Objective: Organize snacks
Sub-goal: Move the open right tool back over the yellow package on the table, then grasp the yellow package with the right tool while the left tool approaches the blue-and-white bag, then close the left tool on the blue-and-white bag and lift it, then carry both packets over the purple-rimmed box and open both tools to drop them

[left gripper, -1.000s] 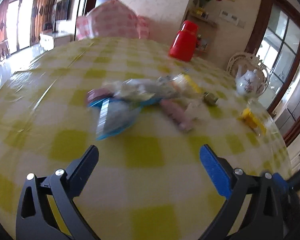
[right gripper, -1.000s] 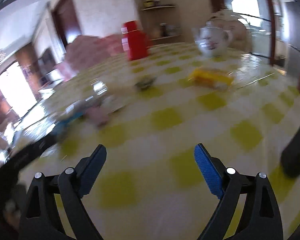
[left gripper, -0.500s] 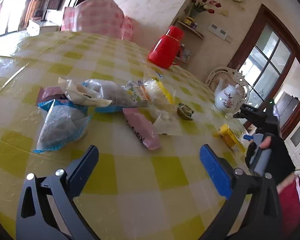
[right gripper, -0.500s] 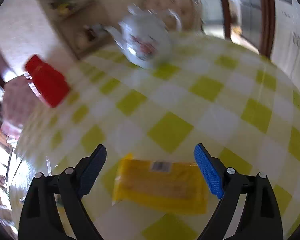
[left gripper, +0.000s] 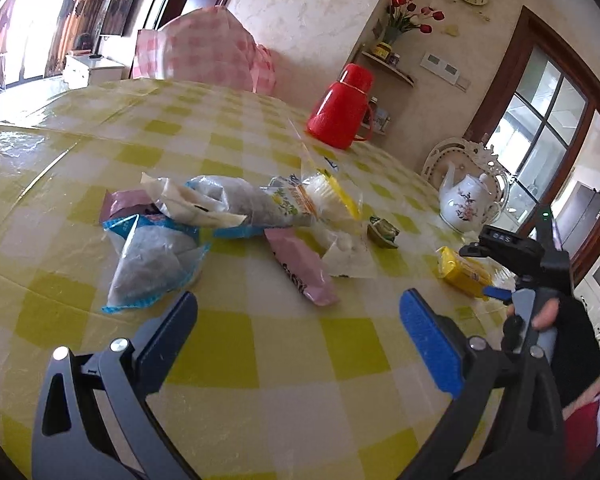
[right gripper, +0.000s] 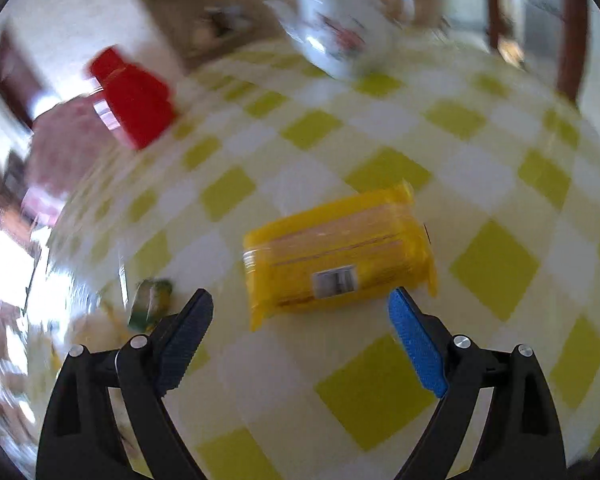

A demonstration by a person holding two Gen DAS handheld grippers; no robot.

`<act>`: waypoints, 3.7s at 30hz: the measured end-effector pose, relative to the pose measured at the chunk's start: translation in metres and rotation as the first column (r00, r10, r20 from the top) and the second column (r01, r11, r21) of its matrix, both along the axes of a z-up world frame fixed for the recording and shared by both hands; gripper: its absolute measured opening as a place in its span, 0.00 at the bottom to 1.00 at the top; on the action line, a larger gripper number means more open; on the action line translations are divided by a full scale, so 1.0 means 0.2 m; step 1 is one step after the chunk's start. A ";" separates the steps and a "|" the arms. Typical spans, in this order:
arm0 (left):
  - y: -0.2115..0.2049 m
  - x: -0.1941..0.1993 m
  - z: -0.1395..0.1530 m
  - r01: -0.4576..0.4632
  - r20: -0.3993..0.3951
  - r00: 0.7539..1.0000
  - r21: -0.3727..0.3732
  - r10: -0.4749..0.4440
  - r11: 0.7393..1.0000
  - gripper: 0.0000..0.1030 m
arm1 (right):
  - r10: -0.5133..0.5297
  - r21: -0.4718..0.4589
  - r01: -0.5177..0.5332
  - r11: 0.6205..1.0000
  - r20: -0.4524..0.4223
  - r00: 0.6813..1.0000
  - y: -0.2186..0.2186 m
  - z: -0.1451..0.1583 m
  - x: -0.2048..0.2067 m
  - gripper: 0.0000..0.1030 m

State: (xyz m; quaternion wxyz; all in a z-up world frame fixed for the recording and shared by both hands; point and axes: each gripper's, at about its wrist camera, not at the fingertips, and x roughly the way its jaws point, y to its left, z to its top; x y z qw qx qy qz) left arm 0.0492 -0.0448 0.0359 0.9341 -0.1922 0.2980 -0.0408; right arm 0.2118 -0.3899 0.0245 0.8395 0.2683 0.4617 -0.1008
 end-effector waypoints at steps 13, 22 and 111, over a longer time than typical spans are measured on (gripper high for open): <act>-0.06 0.00 0.00 0.043 0.004 0.999 0.032 -0.043 0.999 0.98 | -0.197 0.139 0.197 0.970 -0.016 0.980 0.00 -0.09 0.26 0.88; -0.08 -0.02 0.01 0.058 0.010 0.998 0.048 -0.059 0.997 0.98 | -0.292 0.155 0.290 0.944 -0.012 0.956 -0.07 -0.11 0.32 0.88; 0.09 -0.17 0.07 -0.009 -0.054 0.998 0.223 0.022 0.975 0.58 | 0.511 -0.180 -0.479 0.859 0.232 0.828 0.75 0.00 -0.96 0.45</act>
